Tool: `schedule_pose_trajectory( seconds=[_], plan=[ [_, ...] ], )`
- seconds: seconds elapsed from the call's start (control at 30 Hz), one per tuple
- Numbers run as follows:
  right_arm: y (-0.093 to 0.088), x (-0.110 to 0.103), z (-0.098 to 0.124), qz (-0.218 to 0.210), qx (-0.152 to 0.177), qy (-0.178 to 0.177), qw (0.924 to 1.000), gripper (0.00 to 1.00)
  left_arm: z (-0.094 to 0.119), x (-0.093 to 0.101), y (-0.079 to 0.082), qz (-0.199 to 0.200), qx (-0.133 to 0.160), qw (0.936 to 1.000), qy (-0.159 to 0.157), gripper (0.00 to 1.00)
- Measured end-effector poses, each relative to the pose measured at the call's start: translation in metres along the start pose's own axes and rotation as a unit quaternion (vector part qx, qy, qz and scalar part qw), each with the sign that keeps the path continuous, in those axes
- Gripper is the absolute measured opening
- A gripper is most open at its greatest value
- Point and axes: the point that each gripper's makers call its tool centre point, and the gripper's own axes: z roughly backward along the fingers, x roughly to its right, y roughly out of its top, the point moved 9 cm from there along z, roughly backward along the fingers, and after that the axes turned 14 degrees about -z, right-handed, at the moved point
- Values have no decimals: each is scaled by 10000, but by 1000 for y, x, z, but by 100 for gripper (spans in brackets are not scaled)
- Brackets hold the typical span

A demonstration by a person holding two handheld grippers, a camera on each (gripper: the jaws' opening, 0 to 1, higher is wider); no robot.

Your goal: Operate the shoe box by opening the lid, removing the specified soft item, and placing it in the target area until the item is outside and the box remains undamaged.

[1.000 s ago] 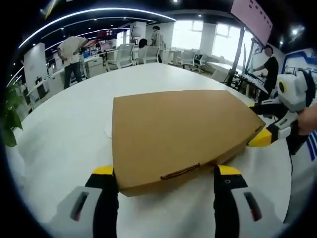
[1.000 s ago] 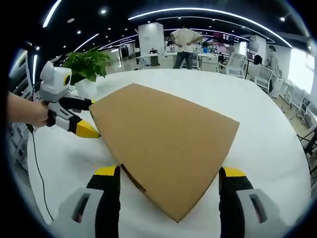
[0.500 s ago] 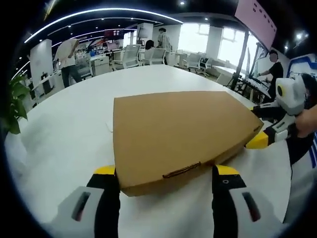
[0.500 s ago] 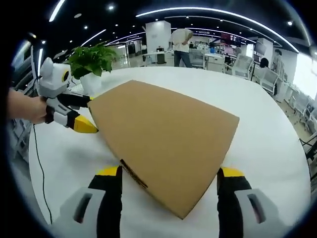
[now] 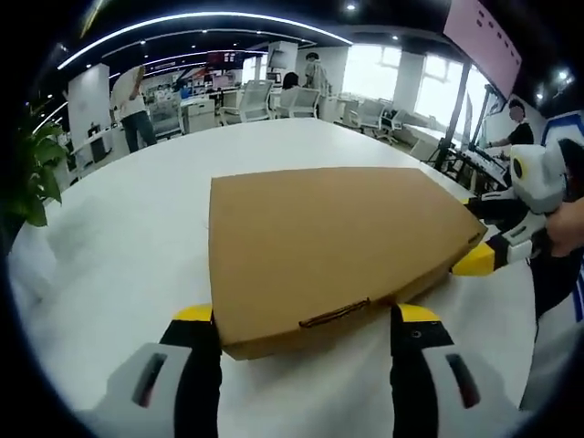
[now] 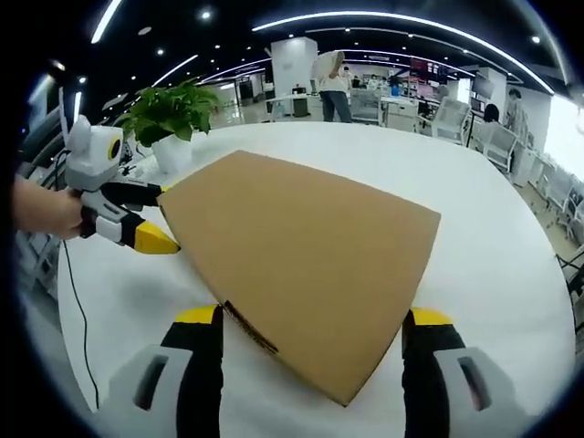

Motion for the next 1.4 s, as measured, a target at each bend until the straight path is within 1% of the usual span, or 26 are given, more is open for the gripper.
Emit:
schedule_pose_trajectory(
  seconds=[0.37,0.57,0.6,0.77,0.97,1.4],
  plan=[
    [-2,-1,4,14,-100,63,9999,77,11,12,-8,181,63,9996,198,74],
    [-7,-6,10,63,-180,58,9998,76,17,16,-14,231,89,9993,276,73],
    [-8,-7,11,76,-196,67,9998,76,20,19,-15,247,94,9992,288,72],
    [-14,-8,16,183,-281,104,9994,75,27,25,-21,288,81,9990,328,72],
    [-20,-11,23,195,-288,124,9993,75,30,29,-27,319,132,9987,364,72],
    [-33,-19,38,224,-396,140,9989,73,44,41,-38,426,54,9984,380,72]
  ],
)
